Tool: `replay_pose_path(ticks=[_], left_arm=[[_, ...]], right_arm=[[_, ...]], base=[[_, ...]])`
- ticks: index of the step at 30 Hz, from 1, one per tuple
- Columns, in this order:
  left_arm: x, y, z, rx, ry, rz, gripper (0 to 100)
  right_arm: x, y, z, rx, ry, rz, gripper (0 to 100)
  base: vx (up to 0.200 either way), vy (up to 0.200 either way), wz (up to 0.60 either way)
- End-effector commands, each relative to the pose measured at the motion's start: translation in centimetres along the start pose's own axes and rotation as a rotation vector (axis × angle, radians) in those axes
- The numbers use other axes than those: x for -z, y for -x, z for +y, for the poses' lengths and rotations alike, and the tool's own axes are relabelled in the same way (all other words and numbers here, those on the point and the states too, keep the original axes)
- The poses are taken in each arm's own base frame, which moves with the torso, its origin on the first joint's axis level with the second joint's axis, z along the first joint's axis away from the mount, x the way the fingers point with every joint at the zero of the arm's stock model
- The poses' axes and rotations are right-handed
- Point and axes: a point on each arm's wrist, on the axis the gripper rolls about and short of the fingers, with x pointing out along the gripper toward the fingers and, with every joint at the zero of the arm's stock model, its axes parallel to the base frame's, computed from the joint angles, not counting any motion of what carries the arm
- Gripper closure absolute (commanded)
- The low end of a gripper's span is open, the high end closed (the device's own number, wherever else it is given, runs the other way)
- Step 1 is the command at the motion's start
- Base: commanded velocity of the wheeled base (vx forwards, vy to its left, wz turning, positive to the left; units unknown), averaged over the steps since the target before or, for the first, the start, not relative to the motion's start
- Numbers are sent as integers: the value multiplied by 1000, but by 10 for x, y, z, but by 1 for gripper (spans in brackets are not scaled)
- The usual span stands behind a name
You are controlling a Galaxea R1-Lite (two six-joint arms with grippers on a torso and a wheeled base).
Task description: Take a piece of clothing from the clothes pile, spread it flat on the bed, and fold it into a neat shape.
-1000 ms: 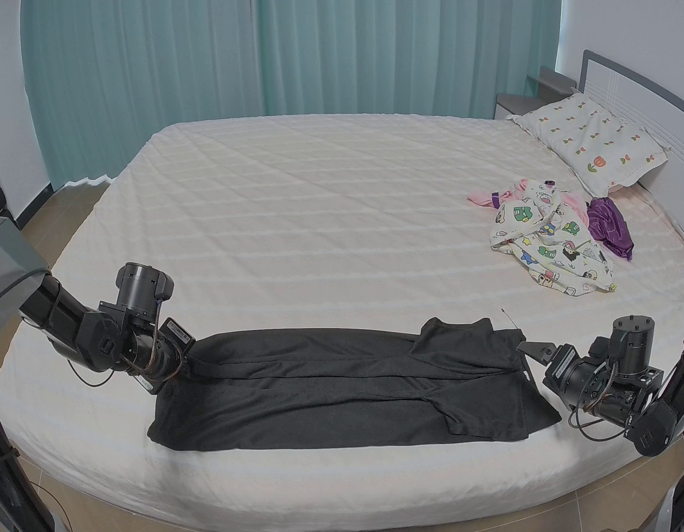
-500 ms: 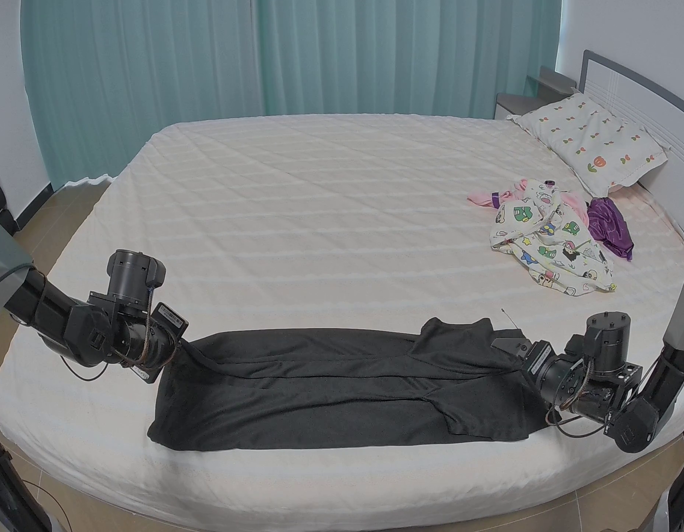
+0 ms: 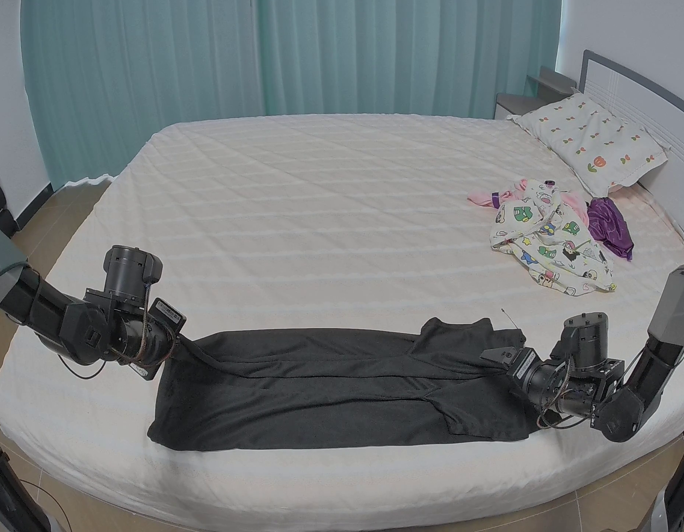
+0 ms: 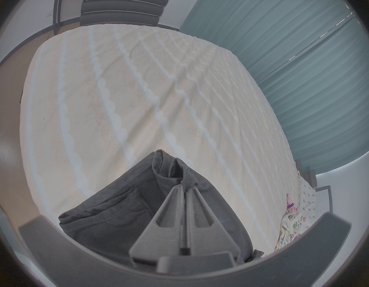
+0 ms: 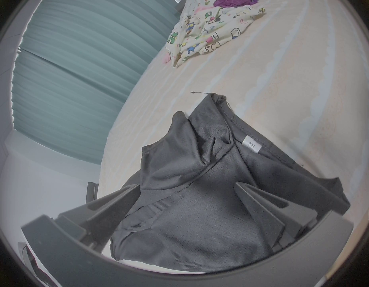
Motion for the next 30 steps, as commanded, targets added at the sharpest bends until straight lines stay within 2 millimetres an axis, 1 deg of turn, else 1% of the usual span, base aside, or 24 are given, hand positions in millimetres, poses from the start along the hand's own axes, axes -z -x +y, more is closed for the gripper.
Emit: replay_pose_path(ticks=[1,2,6,9,15,18,21,24,26,30], left_arm=[[-1,1,-1,6,2,-3,100],[-1,1,-1,6,2,-3,100],[-1,1,-1,6,2,-3,100],[-1,1,-1,6,3,-4,100],[-1,1,-1,6,3,-4,100],[-3,1,-6,20,3,-14,100],[-10,4,-18,57,11,-43,100],[-23,5,-36,110,26,-78,100],[-27,6,-44,136,33,-92,100],[-35,7,-57,178,44,-115,100]], right_arm=[[-5,-8,7,-11,-1,-9,0],[-5,-8,7,-11,-1,-9,100],[-8,-12,7,3,-3,-29,100],[-6,-15,4,17,-3,-23,100],[-8,-13,5,13,-4,-30,100],[-22,-16,11,-17,-15,-76,100],[-40,-18,18,-51,-30,-133,100],[-54,-21,24,-81,-37,-177,100],[-62,-24,29,-102,-41,-204,100],[-74,-25,39,-142,-37,-234,100]], base=[[0,0,0],[0,0,0],[0,0,0],[0,0,0],[0,0,0],[0,0,0],[0,0,0],[0,0,0],[0,0,0],[0,0,0]])
